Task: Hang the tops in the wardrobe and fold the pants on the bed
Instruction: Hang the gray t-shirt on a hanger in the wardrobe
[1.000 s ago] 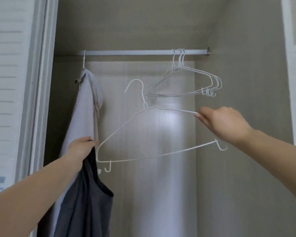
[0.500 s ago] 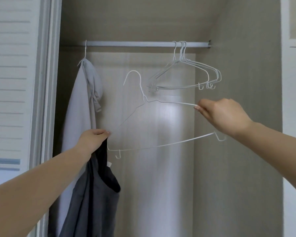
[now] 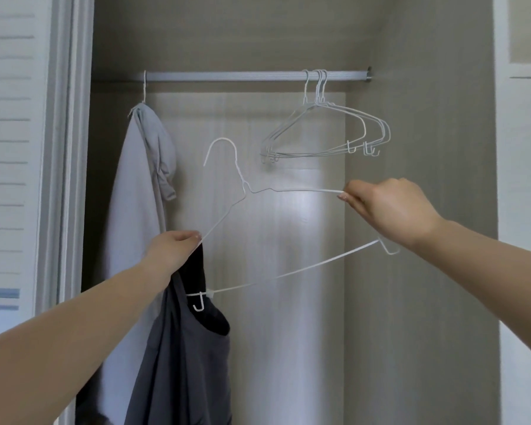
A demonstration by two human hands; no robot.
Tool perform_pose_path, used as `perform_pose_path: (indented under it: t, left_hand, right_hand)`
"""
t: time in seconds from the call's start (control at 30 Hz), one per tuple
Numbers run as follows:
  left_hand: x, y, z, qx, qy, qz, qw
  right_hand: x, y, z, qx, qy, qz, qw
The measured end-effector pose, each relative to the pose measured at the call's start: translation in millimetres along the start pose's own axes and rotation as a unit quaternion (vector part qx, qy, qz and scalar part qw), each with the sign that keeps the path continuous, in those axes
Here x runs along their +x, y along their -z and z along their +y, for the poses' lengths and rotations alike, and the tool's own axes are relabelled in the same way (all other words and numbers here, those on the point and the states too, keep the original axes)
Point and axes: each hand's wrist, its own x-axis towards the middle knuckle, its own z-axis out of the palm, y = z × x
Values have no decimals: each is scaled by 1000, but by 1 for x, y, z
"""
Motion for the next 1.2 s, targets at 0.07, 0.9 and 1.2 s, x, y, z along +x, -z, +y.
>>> perform_pose_path:
  t: [0.07, 0.9, 1.2]
  left_hand:
    - [-2, -8, 4, -4, -9, -12, 1000]
    - [-1, -38, 4, -25, -49, -33, 998]
    - [-1, -30, 8, -9, -78, -12, 997]
  right_hand:
    - [-2, -2, -5, -1, 9, 7, 1000]
    - [-29, -12, -75, 39, 291, 43, 955]
    - [-76, -70, -161, 144, 202, -403, 881]
